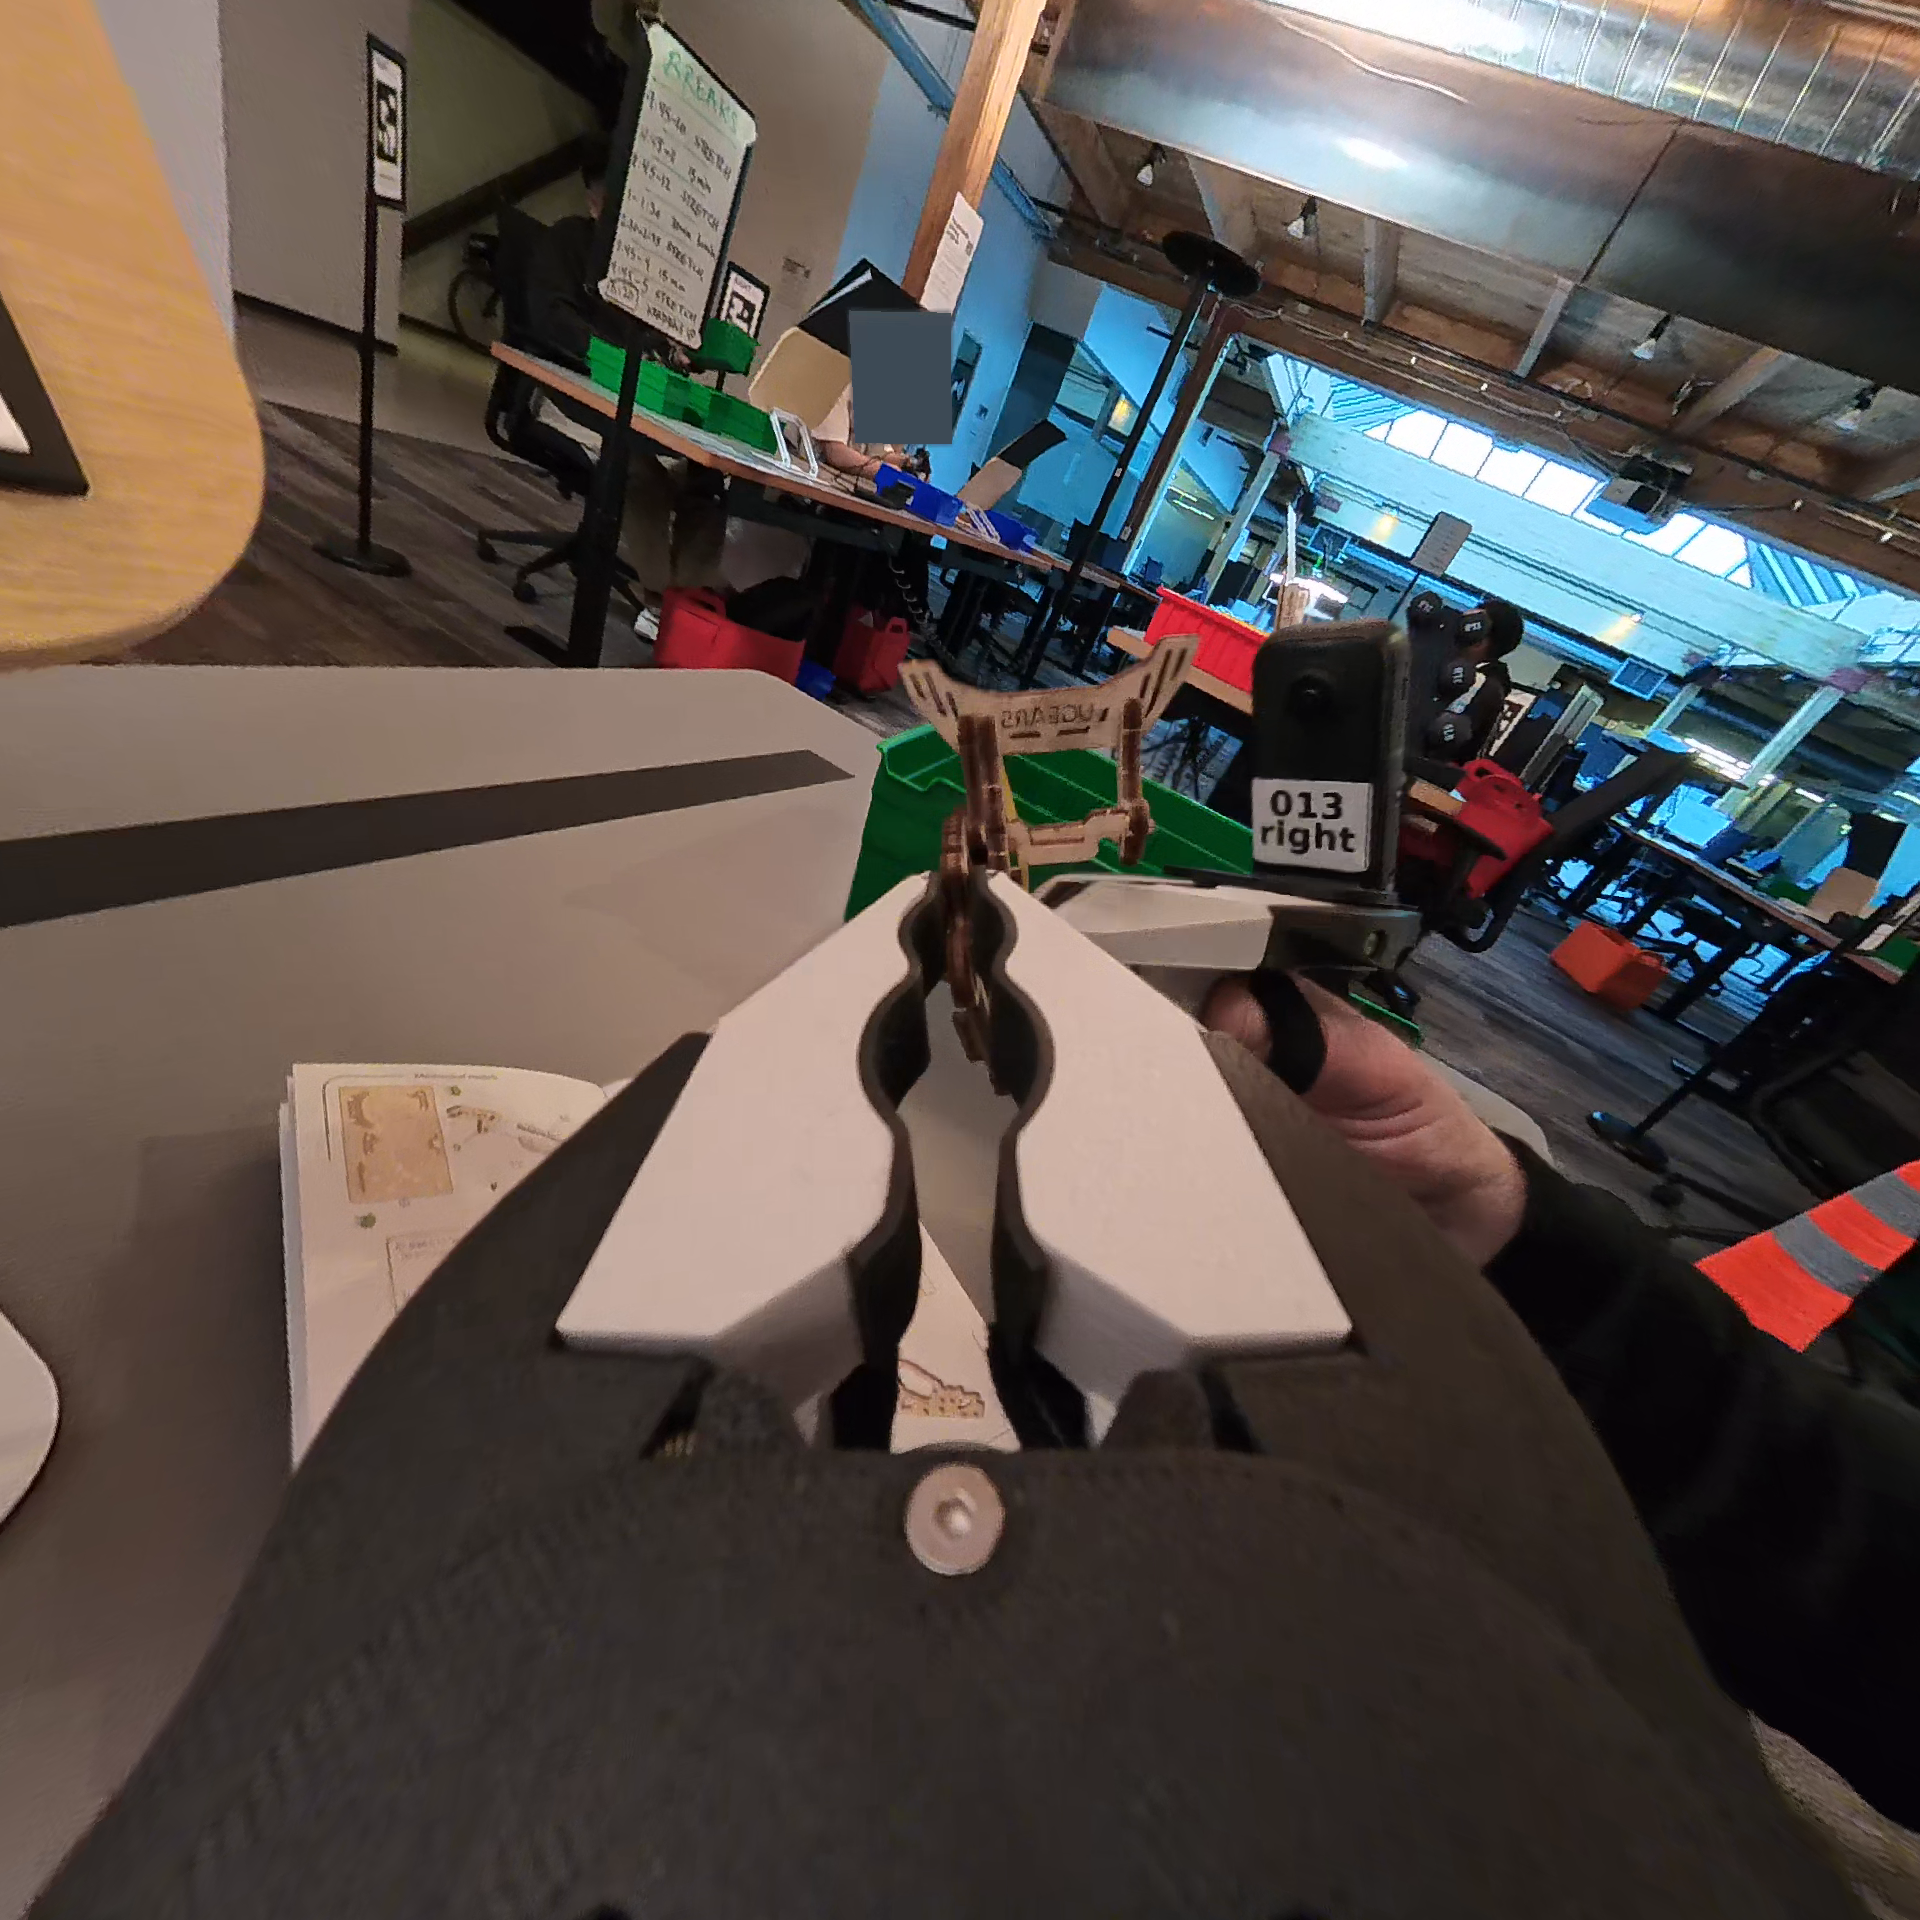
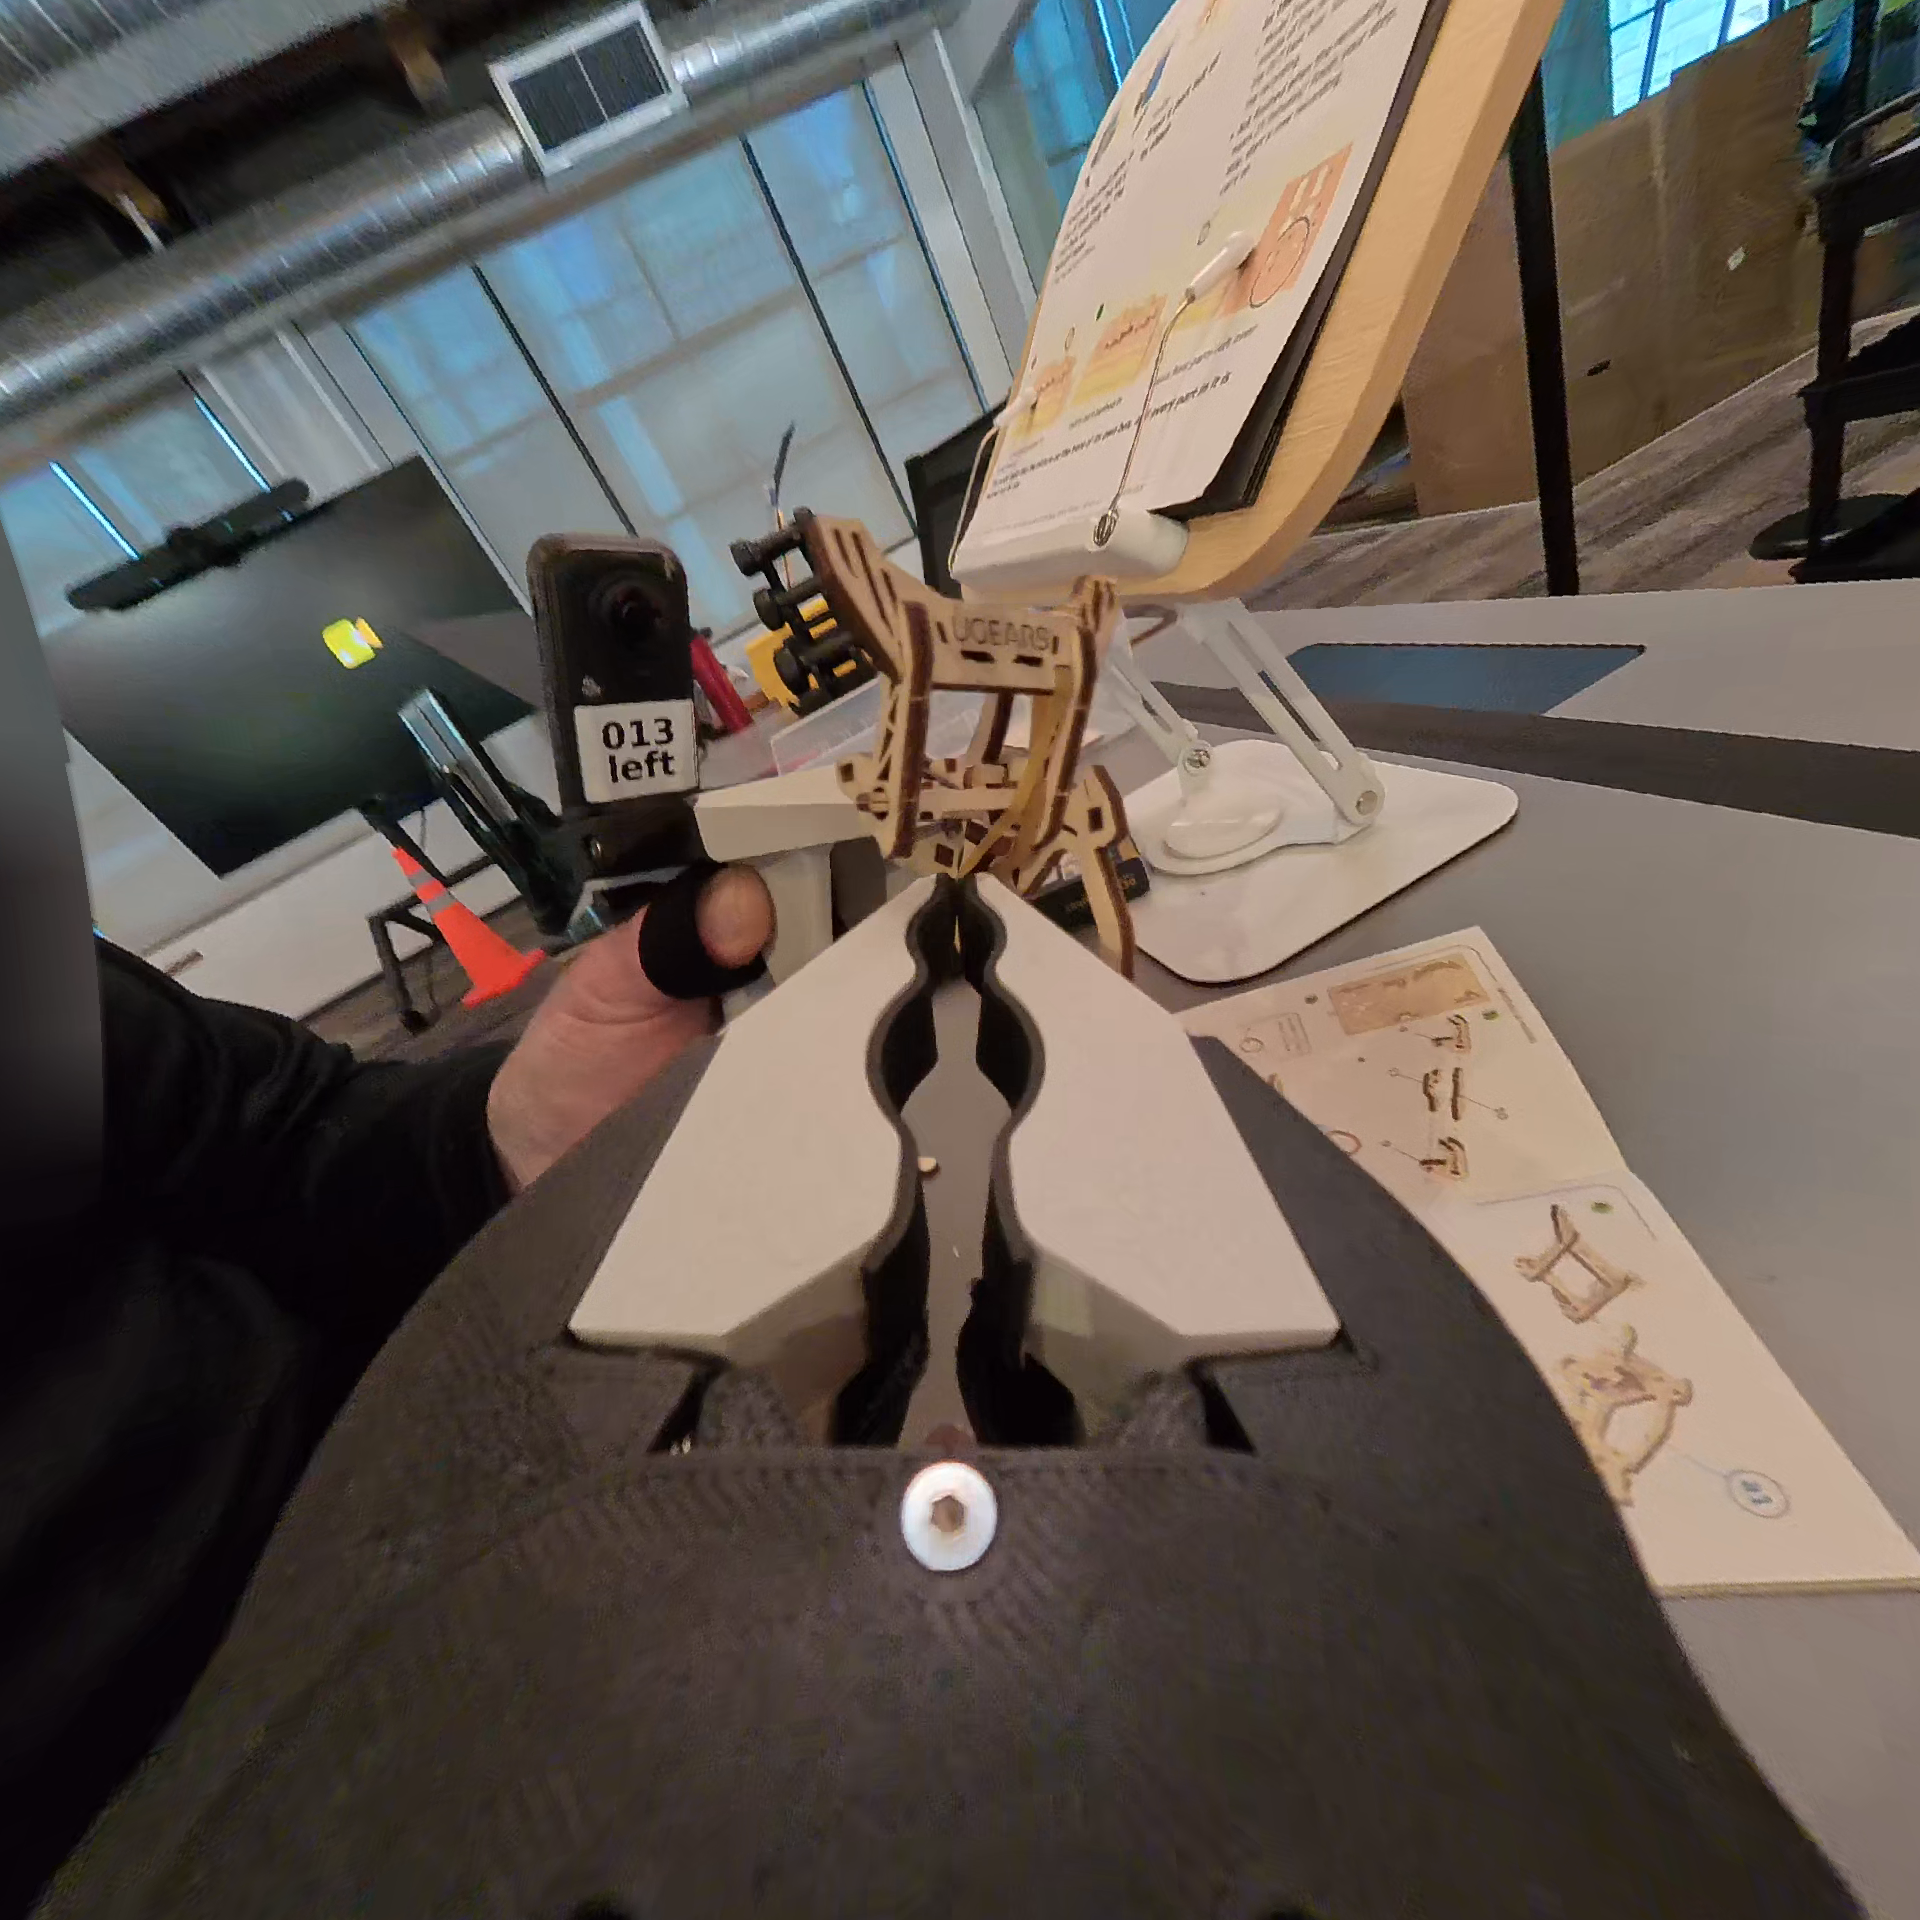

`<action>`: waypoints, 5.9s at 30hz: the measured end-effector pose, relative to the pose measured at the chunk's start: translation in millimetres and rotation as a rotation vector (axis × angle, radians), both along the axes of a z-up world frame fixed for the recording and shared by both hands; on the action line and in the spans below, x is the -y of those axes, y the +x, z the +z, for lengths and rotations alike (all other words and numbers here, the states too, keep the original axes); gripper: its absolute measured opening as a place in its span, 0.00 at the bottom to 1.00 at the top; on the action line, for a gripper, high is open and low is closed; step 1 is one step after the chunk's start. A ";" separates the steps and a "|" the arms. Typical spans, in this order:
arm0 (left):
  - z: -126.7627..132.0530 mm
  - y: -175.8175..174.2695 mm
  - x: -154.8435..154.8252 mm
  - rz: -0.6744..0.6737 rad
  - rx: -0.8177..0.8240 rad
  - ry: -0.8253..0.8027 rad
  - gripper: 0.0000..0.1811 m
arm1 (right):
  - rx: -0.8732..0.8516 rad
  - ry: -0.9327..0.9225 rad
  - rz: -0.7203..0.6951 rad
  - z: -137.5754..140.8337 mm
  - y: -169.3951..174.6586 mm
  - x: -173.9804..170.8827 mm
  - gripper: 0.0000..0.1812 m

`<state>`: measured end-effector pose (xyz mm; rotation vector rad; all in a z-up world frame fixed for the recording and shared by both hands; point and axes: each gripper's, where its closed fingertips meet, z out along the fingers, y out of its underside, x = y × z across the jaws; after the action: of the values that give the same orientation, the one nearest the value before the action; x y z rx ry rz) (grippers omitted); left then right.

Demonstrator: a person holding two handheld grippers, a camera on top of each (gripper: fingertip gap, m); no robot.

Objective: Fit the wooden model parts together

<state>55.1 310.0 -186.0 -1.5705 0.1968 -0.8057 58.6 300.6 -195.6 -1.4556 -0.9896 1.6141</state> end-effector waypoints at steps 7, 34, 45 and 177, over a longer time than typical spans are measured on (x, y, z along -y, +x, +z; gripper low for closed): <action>10.7 -2.4 -0.4 0.049 -0.021 0.076 0.01 | -0.125 -0.149 -0.011 11.0 -2.6 -3.4 0.00; 17.9 6.9 4.7 0.046 0.089 0.228 0.00 | -0.526 -0.464 -0.062 41.2 1.9 -7.0 0.00; 18.8 12.5 0.4 -0.041 0.256 0.168 0.01 | -0.367 -0.252 -0.177 40.1 -3.3 -3.5 0.00; 73.4 31.7 70.5 -0.235 -0.464 0.493 0.00 | 0.134 0.464 -0.263 59.1 22.0 54.2 0.00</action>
<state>86.8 239.5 -112.5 -1.2499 0.8648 -0.5030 80.6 246.4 -136.5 -1.3144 -1.1062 1.0256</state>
